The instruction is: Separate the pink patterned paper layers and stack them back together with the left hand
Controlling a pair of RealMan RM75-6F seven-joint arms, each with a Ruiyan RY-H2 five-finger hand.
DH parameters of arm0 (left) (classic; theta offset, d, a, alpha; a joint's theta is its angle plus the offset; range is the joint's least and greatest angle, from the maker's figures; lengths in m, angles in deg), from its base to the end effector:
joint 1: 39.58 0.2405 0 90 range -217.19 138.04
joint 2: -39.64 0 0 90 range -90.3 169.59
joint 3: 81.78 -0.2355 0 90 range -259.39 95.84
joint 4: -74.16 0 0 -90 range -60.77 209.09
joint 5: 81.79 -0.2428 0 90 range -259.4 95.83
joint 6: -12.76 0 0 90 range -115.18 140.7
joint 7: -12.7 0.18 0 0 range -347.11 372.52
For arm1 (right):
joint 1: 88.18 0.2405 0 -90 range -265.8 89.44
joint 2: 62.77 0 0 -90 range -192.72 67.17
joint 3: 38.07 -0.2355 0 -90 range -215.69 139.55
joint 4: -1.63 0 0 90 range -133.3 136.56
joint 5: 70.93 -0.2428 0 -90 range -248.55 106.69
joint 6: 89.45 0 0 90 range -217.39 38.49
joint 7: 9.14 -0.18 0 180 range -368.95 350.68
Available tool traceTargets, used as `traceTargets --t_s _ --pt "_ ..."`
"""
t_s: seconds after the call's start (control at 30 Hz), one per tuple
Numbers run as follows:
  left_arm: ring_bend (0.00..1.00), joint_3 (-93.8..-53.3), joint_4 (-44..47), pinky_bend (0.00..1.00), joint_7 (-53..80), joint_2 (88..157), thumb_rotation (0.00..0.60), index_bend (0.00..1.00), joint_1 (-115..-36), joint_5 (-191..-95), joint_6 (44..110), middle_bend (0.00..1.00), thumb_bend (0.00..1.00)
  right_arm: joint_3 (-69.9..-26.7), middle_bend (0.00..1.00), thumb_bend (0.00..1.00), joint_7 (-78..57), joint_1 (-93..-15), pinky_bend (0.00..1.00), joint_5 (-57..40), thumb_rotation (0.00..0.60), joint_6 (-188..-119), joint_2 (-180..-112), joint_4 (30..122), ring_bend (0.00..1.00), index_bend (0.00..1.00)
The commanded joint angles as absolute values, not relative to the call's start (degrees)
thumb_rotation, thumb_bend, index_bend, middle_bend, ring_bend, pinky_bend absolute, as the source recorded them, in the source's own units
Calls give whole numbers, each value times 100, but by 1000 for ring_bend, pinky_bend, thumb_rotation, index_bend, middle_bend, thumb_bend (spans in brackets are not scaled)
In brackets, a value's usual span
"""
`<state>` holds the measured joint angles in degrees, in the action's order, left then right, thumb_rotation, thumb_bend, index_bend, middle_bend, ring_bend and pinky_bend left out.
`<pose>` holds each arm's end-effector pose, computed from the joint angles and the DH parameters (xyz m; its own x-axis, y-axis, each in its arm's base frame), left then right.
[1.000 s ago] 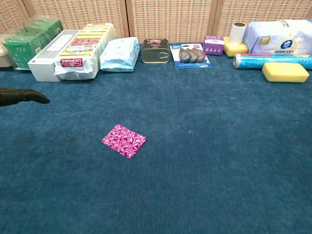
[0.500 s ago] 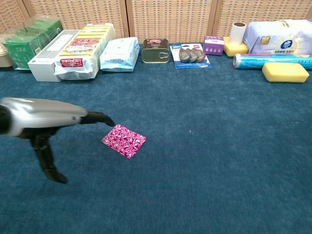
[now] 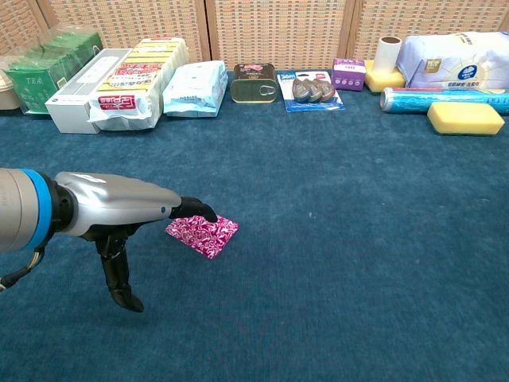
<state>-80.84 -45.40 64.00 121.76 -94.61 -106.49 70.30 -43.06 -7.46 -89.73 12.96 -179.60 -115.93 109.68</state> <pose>-0.0784 0.2331 -0.0925 0.5902 0.6242 0.5118 0.8072 -0.4612 -0.3684 -0.2801 -0.1914 0.1716 0.3498 0.0735 0.9339 -0.9338 0.1070 0.3413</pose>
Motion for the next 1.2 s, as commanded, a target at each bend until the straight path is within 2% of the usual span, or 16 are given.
traceTargets --t_s 0.03,0.87,1.2 --pt "36 -8118 -4484 26 6345 12244 600 0 -9538 -10590 7017 0 43 -4301 0 0 -743 -8976 0 1303 600 -17963 -11591 10972 0 0" --pt "42 -8310 -4001 26 5785 12389 600 0 -10072 -9958 6852 0 45 -4288 0 0 -780 -9007 0 1353 600 -18030 -11561 11011 0 0" --pt "42 -8531 -3951 25 5483 12122 600 0 -9987 -10021 6879 0 47 -4284 0 0 -802 -9011 0 1353 600 -18027 -11545 11027 0 0"
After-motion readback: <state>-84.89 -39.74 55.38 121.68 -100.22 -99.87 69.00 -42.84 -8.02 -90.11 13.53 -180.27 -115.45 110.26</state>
